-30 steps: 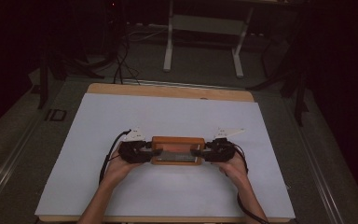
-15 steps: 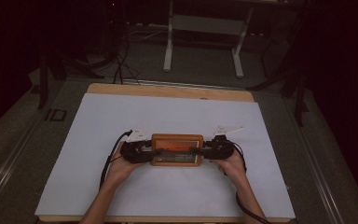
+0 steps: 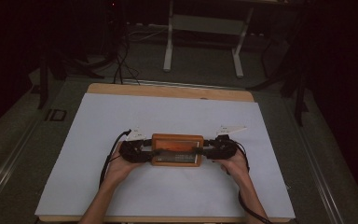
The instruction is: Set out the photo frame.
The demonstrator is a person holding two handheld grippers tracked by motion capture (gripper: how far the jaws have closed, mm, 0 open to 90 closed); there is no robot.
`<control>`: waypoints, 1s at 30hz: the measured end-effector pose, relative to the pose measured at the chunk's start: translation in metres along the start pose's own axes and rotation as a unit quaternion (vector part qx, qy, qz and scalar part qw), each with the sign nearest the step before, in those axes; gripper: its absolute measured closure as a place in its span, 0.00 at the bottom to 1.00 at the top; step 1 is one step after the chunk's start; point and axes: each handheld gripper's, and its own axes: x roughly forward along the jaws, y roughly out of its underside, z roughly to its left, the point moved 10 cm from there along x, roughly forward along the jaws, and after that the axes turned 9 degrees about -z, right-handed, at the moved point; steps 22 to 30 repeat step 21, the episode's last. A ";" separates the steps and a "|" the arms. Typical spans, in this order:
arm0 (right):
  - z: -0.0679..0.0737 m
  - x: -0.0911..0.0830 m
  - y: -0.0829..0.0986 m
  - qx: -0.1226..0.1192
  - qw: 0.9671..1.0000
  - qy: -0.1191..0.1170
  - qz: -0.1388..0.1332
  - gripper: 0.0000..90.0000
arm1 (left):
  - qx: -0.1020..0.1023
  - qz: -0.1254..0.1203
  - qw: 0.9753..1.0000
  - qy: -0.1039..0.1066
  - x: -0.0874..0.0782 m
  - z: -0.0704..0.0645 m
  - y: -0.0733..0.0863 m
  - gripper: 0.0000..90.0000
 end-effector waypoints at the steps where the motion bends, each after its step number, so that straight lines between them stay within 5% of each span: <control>1: 0.000 -0.001 0.000 -0.001 1.000 -0.002 0.001 0.52 | -0.001 0.000 1.000 -0.001 0.000 0.000 0.000 0.50; 21: 0.005 -0.020 0.001 -0.042 0.998 -0.006 0.039 0.46 | -0.004 -0.023 1.000 0.008 -0.033 0.002 -0.011 0.48; 30: 0.005 -0.020 0.001 -0.042 0.998 -0.006 0.039 0.46 | -0.004 -0.023 1.000 0.008 -0.033 0.002 -0.011 0.48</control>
